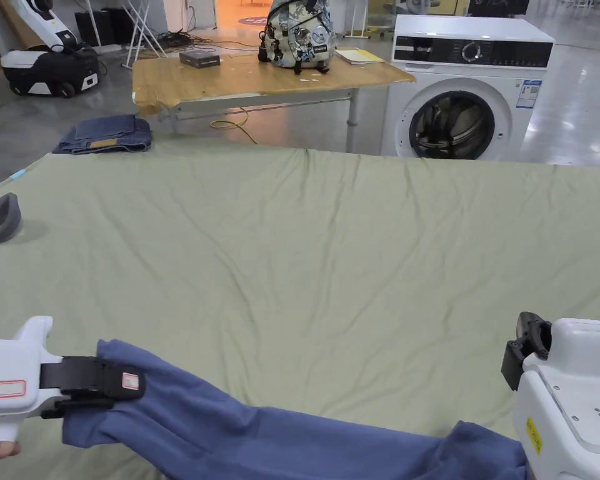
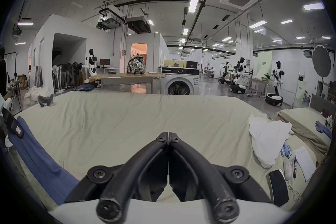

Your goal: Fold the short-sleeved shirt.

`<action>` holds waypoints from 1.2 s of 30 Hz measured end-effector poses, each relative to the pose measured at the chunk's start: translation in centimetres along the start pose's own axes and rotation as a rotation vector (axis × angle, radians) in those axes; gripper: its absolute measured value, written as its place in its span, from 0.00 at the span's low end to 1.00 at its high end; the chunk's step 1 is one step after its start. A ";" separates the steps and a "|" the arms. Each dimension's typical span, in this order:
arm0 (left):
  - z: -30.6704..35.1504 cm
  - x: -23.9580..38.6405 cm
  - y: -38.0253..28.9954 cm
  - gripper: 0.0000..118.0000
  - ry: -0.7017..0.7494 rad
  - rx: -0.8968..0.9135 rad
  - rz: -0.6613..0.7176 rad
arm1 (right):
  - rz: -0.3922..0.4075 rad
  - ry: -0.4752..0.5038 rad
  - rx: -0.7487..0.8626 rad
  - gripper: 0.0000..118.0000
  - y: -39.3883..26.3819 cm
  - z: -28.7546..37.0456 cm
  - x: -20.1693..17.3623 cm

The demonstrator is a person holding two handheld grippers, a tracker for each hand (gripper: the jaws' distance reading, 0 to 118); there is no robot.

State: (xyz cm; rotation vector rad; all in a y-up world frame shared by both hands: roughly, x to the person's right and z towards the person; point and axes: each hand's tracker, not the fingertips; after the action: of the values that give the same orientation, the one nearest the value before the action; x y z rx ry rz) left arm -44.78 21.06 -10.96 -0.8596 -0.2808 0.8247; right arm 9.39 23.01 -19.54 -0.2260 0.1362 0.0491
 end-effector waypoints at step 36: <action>-19.1 12.1 -6.5 0.39 0.099 -0.267 -0.182 | 0.030 -0.041 -0.052 0.00 -1.1 1.6 2.3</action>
State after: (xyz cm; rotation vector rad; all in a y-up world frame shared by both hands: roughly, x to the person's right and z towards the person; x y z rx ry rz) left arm -23.24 16.96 -19.40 -1.1037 -0.3813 0.5806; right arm 11.90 22.37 -18.07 -0.2751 0.0980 0.0874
